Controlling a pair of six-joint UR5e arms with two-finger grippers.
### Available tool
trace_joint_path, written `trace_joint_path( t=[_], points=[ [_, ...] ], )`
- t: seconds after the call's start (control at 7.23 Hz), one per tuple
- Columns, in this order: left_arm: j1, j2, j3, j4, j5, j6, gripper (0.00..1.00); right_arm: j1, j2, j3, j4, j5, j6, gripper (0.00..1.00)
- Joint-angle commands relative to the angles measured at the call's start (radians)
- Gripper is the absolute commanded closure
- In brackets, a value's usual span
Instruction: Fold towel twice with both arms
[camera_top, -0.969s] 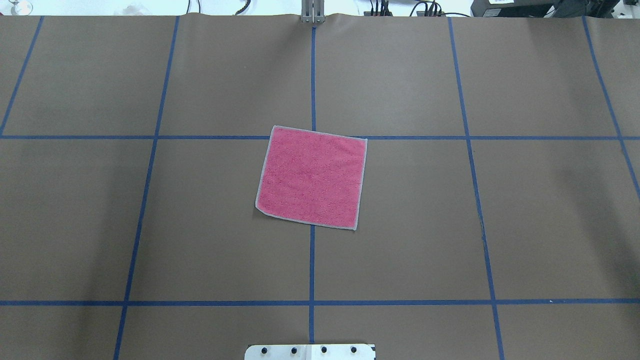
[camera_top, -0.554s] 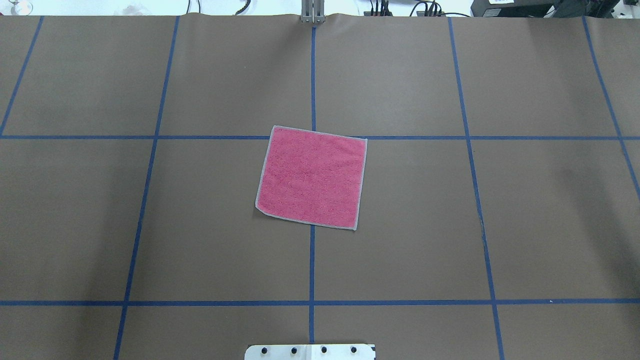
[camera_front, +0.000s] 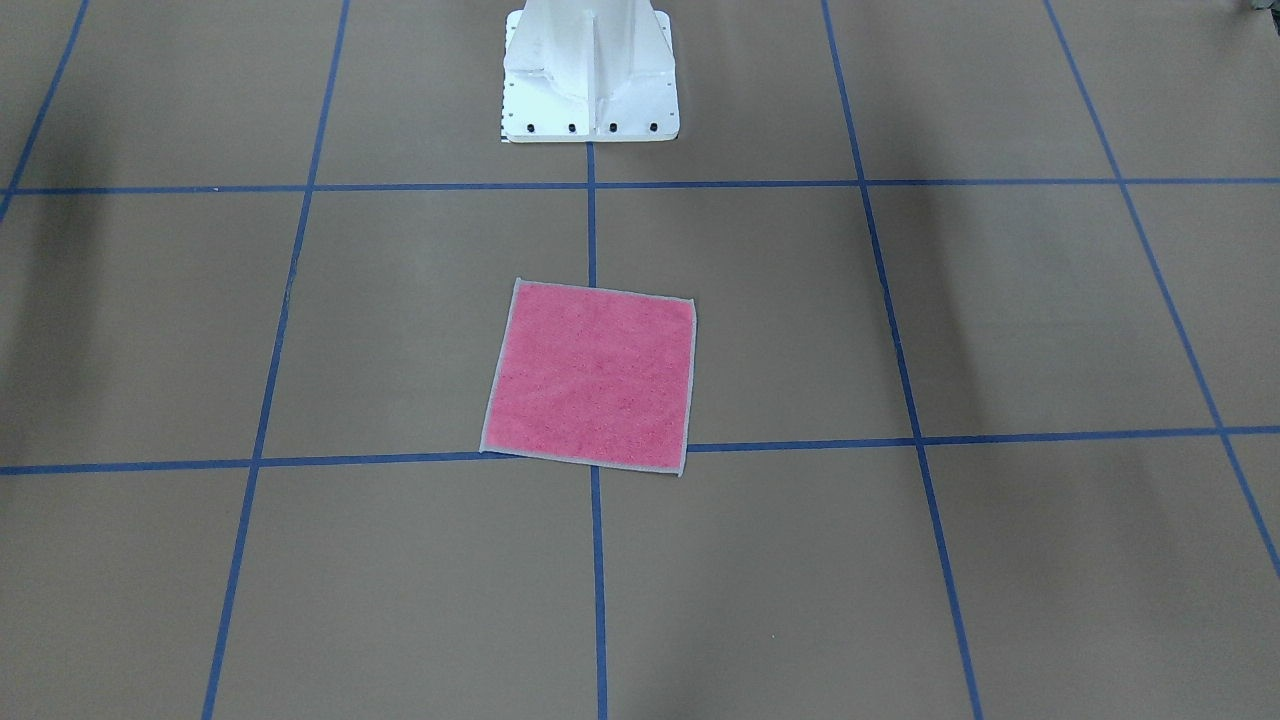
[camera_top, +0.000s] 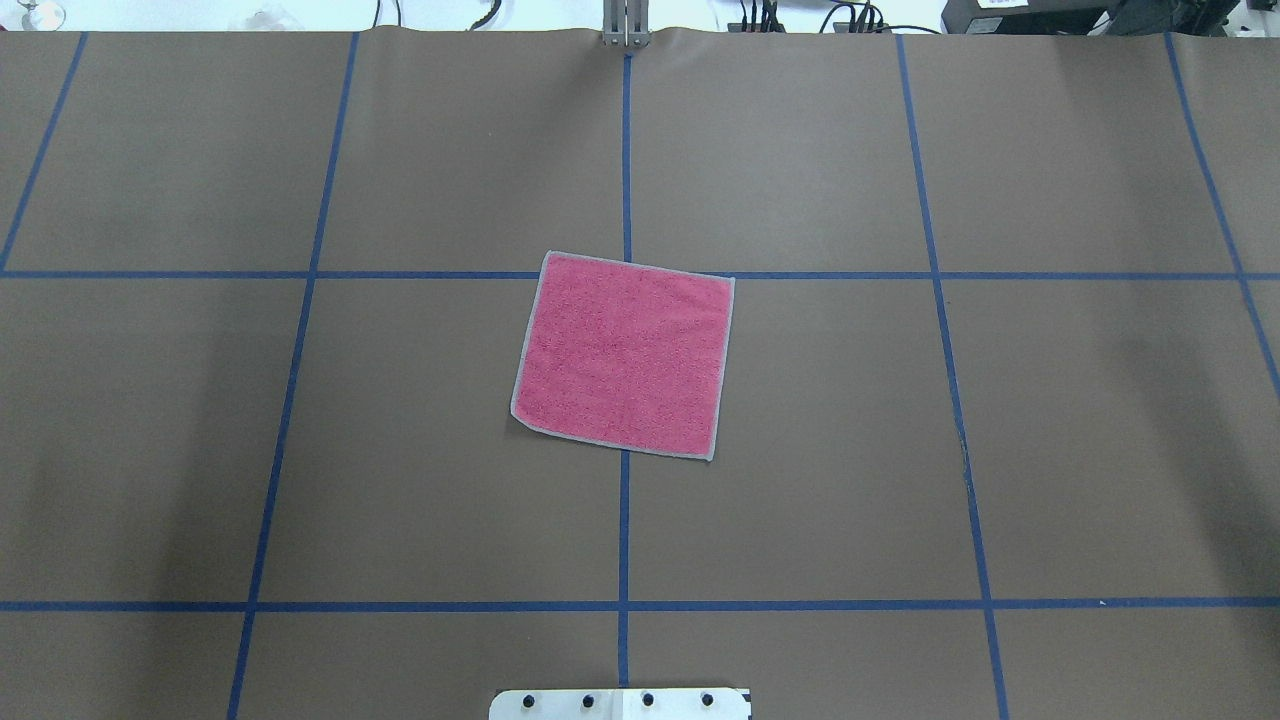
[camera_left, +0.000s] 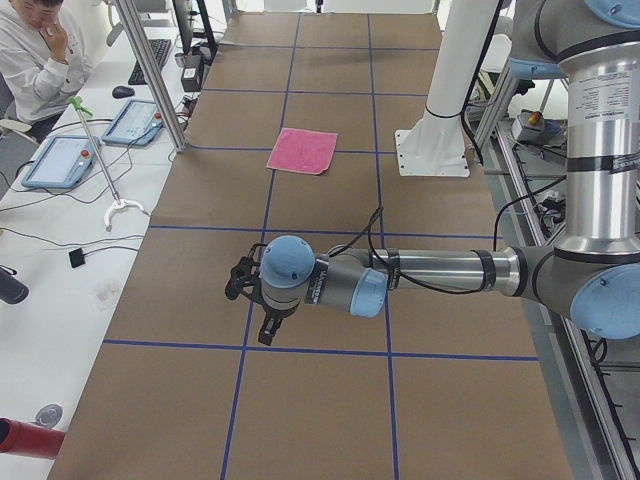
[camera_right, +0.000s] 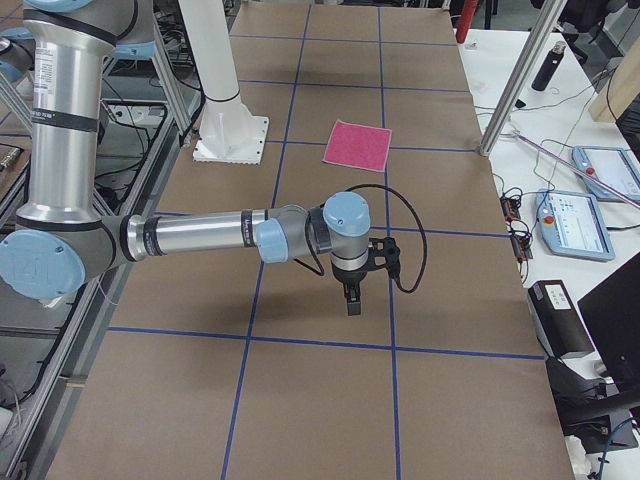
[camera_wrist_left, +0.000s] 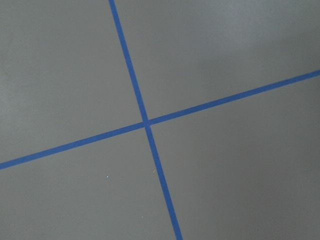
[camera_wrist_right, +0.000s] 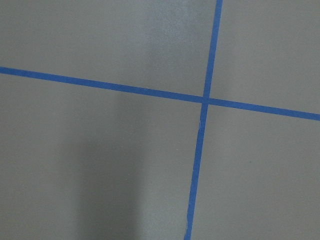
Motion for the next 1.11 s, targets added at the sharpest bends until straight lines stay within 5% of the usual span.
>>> trace_joint_path(
  t=[0.0, 0.28, 0.69, 0.97],
  points=[
    [0.002, -0.002, 0.008, -0.102, -0.018, -0.161, 0.00, -0.079, 0.004, 0.003, 0.149, 0.036, 0.231, 0.00],
    [0.095, -0.034, -0.016, -0.171, -0.018, -0.467, 0.00, -0.237, 0.044, 0.004, 0.348, 0.025, 0.624, 0.00],
    [0.298, -0.045, -0.017, -0.465, -0.005, -0.993, 0.00, -0.443, 0.154, 0.071, 0.378, -0.069, 1.042, 0.00],
    [0.388, -0.107, -0.017, -0.510, 0.008, -1.233, 0.00, -0.591, 0.240, 0.130, 0.377, -0.164, 1.337, 0.00]
  ],
)
